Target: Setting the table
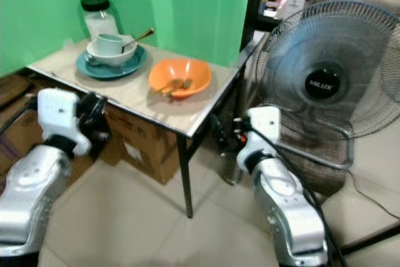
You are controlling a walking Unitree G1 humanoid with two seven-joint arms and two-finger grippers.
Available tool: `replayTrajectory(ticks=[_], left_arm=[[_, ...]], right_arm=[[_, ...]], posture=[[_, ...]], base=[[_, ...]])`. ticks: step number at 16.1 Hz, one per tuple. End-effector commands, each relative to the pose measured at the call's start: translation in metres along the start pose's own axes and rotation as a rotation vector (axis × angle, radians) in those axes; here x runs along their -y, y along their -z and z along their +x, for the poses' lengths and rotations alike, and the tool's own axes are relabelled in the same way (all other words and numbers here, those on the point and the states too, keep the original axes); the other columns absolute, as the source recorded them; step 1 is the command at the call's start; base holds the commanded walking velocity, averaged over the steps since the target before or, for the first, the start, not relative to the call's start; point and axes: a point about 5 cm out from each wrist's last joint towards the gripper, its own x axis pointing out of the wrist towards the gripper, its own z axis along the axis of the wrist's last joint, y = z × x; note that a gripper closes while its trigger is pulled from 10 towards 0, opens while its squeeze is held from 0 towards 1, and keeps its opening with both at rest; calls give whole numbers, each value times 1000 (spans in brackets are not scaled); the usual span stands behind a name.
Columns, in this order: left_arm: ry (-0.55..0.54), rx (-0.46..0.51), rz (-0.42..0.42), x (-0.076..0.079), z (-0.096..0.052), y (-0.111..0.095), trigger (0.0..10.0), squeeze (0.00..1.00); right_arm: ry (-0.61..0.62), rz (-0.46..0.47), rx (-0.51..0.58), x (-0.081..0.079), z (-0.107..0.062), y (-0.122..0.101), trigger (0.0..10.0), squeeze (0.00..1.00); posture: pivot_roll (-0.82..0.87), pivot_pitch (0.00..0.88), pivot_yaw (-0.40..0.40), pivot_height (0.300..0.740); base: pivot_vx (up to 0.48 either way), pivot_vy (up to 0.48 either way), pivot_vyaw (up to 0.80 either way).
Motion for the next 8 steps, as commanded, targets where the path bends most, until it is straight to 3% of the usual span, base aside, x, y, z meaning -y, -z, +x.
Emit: replayTrajectory(ticks=[1, 2, 8], left_arm=[[-15, 4, 25, -6, -1, -3, 10000, 0], [-14, 5, 25, -6, -1, -3, 10000, 0], [-10, 9, 24, -3, -4, -4, 10000, 0]], right_arm=[[-30, 6, 27, -5, 2, -6, 10000, 525], [-37, 6, 27, -5, 2, -7, 10000, 0], [-65, 22, 20, -5, 4, -10, 10000, 0]], posture=[[85, 0, 15, 740], [86, 0, 14, 740], [86, 0, 11, 740]], base=[[292, 0, 0], [292, 0, 0], [295, 0, 0]])
